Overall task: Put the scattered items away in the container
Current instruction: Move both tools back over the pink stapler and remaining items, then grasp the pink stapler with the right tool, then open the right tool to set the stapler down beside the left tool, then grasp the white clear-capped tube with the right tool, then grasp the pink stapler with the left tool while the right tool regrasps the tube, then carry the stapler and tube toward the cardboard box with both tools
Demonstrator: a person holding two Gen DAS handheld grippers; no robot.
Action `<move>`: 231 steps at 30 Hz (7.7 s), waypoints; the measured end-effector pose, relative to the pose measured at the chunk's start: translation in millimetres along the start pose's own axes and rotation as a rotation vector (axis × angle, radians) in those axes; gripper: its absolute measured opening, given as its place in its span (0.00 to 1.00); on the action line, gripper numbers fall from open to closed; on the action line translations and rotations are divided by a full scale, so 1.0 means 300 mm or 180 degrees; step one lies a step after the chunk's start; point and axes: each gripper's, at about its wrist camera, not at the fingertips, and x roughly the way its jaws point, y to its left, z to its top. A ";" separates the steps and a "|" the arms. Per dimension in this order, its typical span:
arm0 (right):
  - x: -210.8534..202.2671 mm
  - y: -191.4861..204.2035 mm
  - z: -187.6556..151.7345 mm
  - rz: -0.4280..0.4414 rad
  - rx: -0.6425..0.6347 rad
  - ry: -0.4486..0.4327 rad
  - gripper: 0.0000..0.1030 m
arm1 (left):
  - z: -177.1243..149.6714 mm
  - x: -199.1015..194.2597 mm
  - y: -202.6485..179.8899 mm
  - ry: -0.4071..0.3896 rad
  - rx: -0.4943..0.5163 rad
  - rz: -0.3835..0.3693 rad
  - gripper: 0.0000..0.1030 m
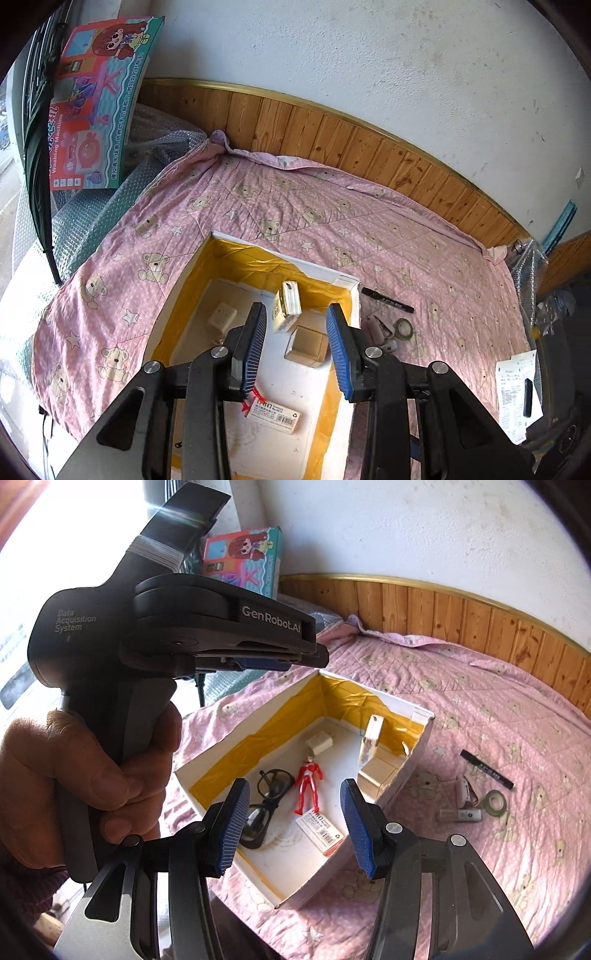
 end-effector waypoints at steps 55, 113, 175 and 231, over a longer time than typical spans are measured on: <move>0.509 -1.038 -0.167 -0.0305 0.1418 0.0378 0.52 | -0.351 0.366 -0.382 0.0879 0.0160 -0.0558 0.41; 0.308 -0.942 -0.323 0.0058 0.0334 0.0937 0.17 | -0.494 0.356 -0.475 0.0936 0.0292 -0.0598 0.61; 0.142 -0.540 -0.455 -0.0286 0.0506 0.0660 0.26 | -0.662 0.173 -0.357 0.0355 0.0145 -0.0212 0.42; -0.189 -0.656 -0.565 -0.0406 0.1063 0.0214 0.19 | -0.664 0.191 -0.588 0.0461 0.0647 -0.0031 0.28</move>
